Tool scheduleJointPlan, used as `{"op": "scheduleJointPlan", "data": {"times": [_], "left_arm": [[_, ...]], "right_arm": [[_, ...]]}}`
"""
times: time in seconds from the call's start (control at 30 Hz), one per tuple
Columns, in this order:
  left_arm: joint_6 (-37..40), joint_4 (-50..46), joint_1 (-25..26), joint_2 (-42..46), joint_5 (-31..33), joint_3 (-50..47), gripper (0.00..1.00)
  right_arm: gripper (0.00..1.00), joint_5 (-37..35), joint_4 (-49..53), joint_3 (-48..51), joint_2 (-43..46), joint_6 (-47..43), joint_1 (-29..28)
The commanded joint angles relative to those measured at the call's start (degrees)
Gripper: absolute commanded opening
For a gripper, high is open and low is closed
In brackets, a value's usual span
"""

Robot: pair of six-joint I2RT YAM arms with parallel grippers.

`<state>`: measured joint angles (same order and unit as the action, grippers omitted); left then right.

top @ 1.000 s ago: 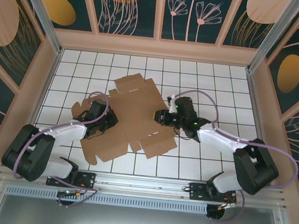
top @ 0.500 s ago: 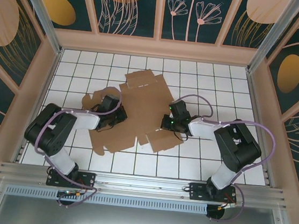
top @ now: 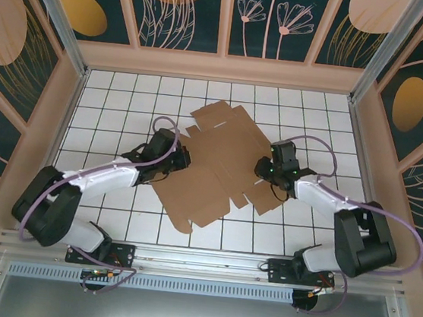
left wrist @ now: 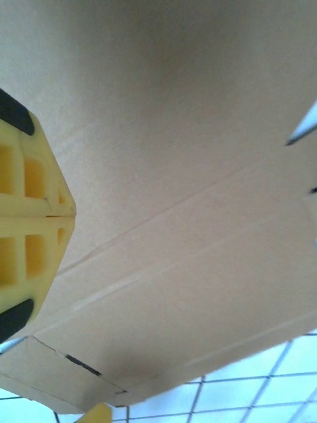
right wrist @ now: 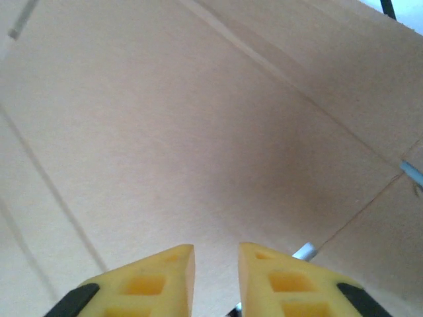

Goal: Fold the paper box

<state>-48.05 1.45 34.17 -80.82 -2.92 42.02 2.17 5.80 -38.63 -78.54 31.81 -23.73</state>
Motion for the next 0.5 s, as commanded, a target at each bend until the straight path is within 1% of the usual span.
{"op": "scheduleJointPlan", "data": {"times": [0.0,0.07,0.1,0.13,0.23,0.33,0.47], "left_arm": [[0.4,-5.1,-0.3,0.6,5.3,-2.0,0.00],[0.1,-5.4,-0.3,-1.1,4.1,-2.0,0.00],[-0.1,-5.2,-0.4,-2.1,2.9,-2.0,0.00],[-0.4,-4.9,-0.3,-3.1,1.9,-2.2,0.00],[-2.0,-2.7,-0.4,-5.3,0.2,-3.7,0.00],[-3.5,-0.2,-0.4,-7.6,-1.2,-4.8,0.00],[-4.2,0.6,-0.5,-9.9,-1.5,-4.6,0.00]], "right_arm": [[0.30,3.5,4.9,-0.5,2.8,0.4,-0.3],[0.35,8.0,4.6,1.1,3.9,0.9,-0.2],[0.36,10.7,4.8,1.6,4.1,1.0,-0.2],[0.36,11.6,5.9,1.8,4.2,1.2,-0.3],[0.36,11.0,7.2,4.3,4.9,1.6,-0.3],[0.35,10.0,5.8,7.1,4.8,2.7,-0.4],[0.35,10.7,3.1,9.3,0.7,3.3,-2.2]]}}
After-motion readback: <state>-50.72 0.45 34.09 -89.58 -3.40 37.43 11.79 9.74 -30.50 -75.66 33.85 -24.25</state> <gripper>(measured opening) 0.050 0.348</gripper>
